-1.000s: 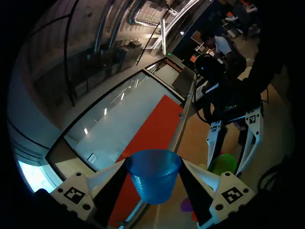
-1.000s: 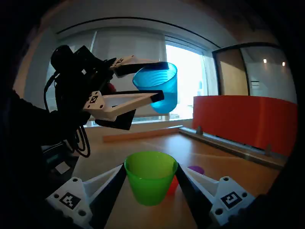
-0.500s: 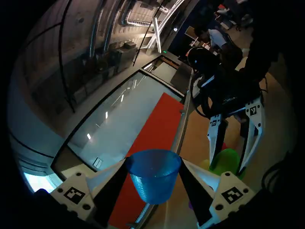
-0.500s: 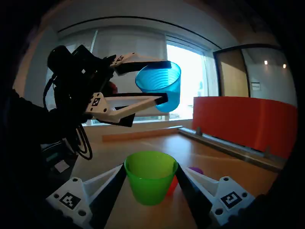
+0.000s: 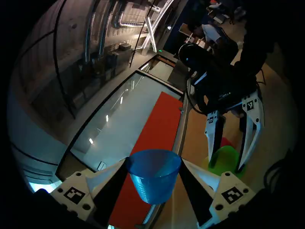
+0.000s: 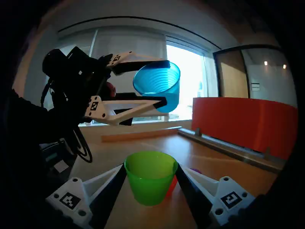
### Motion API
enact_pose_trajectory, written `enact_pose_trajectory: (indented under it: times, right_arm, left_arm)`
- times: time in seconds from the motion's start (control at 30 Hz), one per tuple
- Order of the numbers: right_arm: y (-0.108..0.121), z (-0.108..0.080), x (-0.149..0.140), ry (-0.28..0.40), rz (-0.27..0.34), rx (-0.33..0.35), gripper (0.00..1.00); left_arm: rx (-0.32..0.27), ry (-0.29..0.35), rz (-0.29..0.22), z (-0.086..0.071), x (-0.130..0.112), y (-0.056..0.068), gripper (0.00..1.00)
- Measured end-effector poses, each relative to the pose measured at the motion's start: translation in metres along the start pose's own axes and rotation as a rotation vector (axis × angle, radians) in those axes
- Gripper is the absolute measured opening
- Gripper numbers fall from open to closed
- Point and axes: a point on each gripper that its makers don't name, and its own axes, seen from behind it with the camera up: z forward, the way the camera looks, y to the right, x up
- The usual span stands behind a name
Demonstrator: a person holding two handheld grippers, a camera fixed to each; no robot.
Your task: Pour water
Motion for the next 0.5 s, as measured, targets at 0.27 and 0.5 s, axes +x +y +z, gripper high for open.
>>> enact_pose_trajectory:
  times: [0.27, 0.5]
  right_arm:
    - [0.0008, 0.0002, -0.0002, -0.001, -0.002, -0.001, 0.92]
    - [-0.0005, 0.0011, 0.0001, -0.001, -0.004, 0.003, 0.92]
  left_arm:
    - [0.004, -0.003, 0.040, 0.0003, 0.0006, 0.0007, 0.89]
    - [0.007, -0.006, 0.067, -0.0011, 0.0002, 0.0002, 0.89]
